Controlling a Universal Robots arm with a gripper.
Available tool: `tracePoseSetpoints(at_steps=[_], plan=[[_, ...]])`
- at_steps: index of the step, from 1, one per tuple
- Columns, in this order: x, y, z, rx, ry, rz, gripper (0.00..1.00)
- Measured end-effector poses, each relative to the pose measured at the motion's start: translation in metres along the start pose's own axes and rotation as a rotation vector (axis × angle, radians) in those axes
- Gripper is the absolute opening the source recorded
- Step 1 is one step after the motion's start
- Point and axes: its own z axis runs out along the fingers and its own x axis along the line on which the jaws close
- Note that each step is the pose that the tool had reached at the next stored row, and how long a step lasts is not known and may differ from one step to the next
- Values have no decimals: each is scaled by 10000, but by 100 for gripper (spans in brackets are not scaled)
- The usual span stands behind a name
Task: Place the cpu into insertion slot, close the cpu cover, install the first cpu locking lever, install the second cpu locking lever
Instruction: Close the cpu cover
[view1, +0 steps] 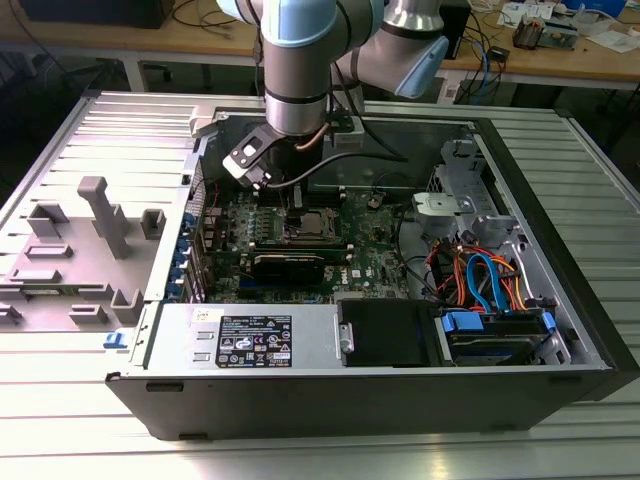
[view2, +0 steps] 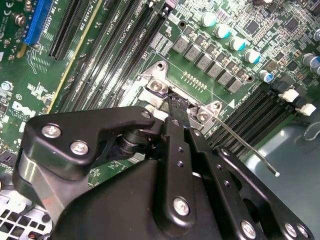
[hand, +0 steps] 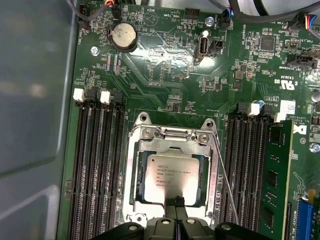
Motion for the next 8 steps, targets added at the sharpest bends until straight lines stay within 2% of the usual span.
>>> tracePoseSetpoints(at_steps=[8], plan=[[3,-1,-39,-49,-45,3,11]])
